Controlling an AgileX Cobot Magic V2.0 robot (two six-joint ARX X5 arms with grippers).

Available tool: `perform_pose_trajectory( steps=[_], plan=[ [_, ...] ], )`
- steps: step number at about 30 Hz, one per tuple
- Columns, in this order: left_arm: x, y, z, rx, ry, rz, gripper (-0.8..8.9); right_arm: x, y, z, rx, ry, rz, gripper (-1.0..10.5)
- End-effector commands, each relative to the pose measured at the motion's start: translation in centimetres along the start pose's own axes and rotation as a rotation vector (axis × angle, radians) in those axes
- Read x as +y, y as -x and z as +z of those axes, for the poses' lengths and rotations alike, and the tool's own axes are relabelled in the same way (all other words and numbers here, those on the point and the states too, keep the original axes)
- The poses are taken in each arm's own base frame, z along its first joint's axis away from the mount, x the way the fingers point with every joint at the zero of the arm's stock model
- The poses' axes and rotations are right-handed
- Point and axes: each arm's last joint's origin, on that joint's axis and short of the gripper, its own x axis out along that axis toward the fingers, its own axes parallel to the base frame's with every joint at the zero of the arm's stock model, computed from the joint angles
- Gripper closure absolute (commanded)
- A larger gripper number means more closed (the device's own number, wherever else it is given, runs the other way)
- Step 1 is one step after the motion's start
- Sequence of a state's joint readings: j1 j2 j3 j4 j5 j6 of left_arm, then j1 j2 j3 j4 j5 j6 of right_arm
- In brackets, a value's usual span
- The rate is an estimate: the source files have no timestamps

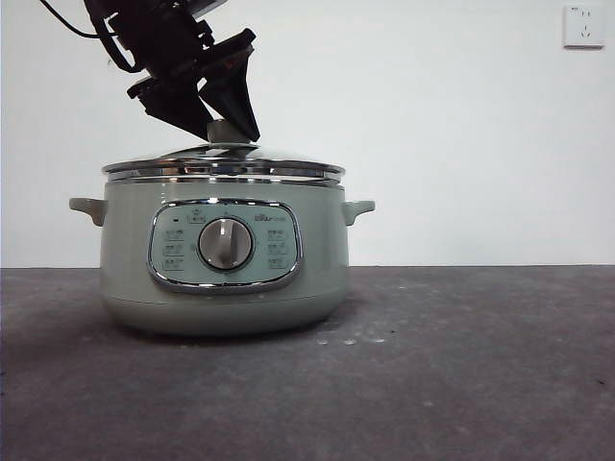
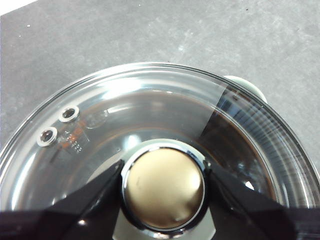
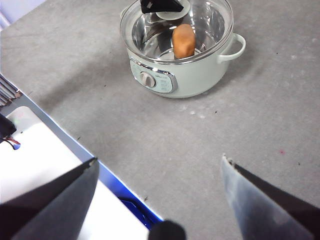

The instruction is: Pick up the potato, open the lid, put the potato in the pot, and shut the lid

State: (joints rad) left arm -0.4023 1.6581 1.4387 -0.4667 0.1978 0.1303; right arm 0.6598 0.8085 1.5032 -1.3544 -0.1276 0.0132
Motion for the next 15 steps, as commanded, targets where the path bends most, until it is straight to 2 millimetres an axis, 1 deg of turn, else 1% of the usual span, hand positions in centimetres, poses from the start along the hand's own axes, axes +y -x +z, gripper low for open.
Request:
perform_pose_trajectory(
  steps=[1, 7, 15],
  plan=[
    [0.0, 0.2, 0.9, -0.058, -0.014, -0.003, 8.22, 0.0, -0.2, -0.4, 0.033, -0.016, -0.001, 5.4],
    [0.2, -0.7, 0.7, -0.049, -0.012, -0.005, 8.22, 0.0, -0.2, -0.4, 0.033, -0.017, -0.001, 5.4],
    [0.2, -1.0, 0.5, -0.037, -0.009, -0.006, 8.22, 0.0, -0.2, -0.4, 0.033, -0.021, -0.001, 5.4]
  ],
)
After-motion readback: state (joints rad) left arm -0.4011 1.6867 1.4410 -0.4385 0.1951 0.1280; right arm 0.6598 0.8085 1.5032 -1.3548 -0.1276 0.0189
